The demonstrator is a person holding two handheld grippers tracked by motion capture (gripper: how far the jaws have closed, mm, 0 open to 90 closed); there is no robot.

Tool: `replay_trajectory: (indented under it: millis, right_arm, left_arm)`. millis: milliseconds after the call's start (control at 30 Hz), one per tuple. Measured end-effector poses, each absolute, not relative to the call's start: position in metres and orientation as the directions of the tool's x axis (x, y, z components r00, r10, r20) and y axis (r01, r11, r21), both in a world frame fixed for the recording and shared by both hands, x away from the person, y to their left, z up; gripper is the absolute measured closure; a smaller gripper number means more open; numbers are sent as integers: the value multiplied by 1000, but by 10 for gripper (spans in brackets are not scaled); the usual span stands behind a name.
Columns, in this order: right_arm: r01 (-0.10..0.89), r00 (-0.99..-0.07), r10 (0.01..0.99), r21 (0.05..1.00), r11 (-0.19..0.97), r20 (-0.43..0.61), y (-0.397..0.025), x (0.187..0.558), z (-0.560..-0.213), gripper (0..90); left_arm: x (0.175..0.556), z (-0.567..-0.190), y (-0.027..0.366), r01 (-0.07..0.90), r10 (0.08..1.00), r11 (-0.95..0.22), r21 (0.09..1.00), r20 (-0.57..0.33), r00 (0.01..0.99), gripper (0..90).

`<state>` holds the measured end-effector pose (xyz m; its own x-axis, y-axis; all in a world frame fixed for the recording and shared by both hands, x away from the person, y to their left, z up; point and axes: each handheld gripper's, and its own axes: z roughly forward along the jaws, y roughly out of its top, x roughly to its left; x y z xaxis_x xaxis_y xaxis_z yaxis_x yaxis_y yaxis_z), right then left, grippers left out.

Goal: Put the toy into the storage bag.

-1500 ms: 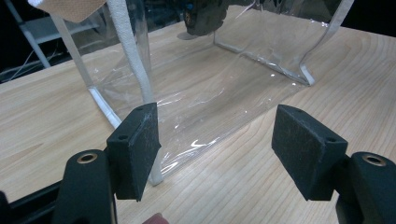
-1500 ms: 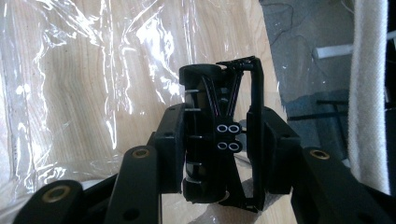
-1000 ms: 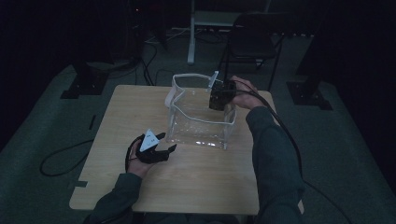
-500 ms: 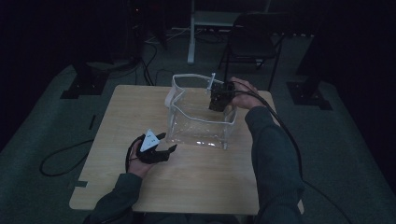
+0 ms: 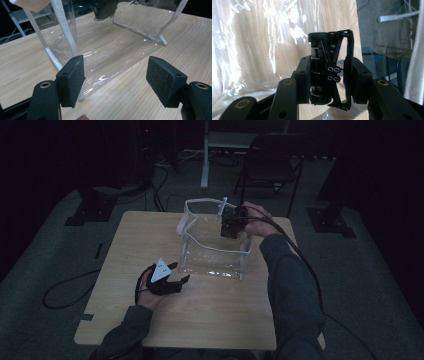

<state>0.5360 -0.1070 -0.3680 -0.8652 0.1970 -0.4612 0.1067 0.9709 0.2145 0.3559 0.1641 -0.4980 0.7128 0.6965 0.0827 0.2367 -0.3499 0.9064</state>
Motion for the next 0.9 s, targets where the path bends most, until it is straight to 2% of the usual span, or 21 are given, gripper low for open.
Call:
replay_trajectory:
  millis: [233,400,900]
  right_arm:
    - [115,-877,196,204,972,-439,-99,536,-372,584]
    - [143,-876,172,99,985,-451,-98,541,-391,584]
    - [180,-873,189,63,982,-451,-101,540,-400,584]
  left_arm:
    - [355,-498,164,232,695,-351,907,86,714,313]
    - [356,-497,165,234,697,-346,909,82,712,313]
    - [356,-499,163,235,694,-349,907,82,715,313]
